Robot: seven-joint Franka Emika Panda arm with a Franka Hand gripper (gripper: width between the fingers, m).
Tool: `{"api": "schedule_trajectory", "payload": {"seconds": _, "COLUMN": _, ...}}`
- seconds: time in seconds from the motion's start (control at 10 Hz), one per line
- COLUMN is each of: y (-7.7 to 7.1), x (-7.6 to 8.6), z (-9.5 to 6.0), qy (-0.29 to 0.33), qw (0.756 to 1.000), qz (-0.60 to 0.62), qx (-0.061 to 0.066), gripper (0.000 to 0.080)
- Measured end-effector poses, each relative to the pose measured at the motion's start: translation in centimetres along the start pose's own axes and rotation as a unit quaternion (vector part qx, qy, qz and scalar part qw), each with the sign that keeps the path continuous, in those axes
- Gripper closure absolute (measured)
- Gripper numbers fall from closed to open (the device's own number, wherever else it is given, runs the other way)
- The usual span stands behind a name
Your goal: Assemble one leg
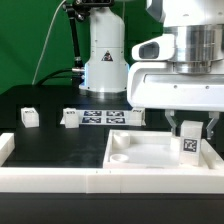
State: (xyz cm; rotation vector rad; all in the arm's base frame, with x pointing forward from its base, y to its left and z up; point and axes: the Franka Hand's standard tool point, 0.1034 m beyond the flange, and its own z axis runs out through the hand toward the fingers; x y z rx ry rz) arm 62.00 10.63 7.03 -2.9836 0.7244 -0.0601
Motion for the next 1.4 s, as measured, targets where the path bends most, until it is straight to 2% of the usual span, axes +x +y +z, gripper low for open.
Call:
{"api": "schedule_trajectory", "payload": {"seconds": 0.4, "y": 1.6, "x": 0.6, "z": -0.1, "qy": 0.011, "qw": 0.994, "qz": 0.112, "qx": -0.011, "gripper": 0.0495}}
{"api": "schedule_trajectory", "payload": {"seconds": 0.5, "y": 1.5, "x": 0.5, "z": 0.0, "qy": 0.010, "qw": 0.993, "qz": 0.114, "qx": -0.010, "gripper": 0.0344}}
{"api": "schedule_trajectory", "payload": {"seconds": 0.6, "y": 1.5, "x": 0.5, "z": 0.0, "qy": 0.010, "qw": 0.994, "qz": 0.112, "qx": -0.010, "gripper": 0.0344}}
{"api": "schedule_trajectory", "payload": {"seconds": 0.7, "y": 1.5, "x": 0.5, "z": 0.0, "qy": 0.010, "qw": 0.994, "qz": 0.112, "qx": -0.010, "gripper": 0.0219}}
{"api": "schedule_trajectory", "payload": {"seconds": 0.8, "y": 1.5, "x": 0.5, "z": 0.0, "qy": 0.009, "qw": 0.994, "qz": 0.112, "qx": -0.010, "gripper": 0.0172}}
{"api": "schedule_trajectory", "payload": {"seconds": 1.4, "y": 1.5, "x": 0.5, "z": 0.1, "qy": 0.009, "qw": 0.994, "qz": 0.112, "qx": -0.011, "gripper": 0.0150}}
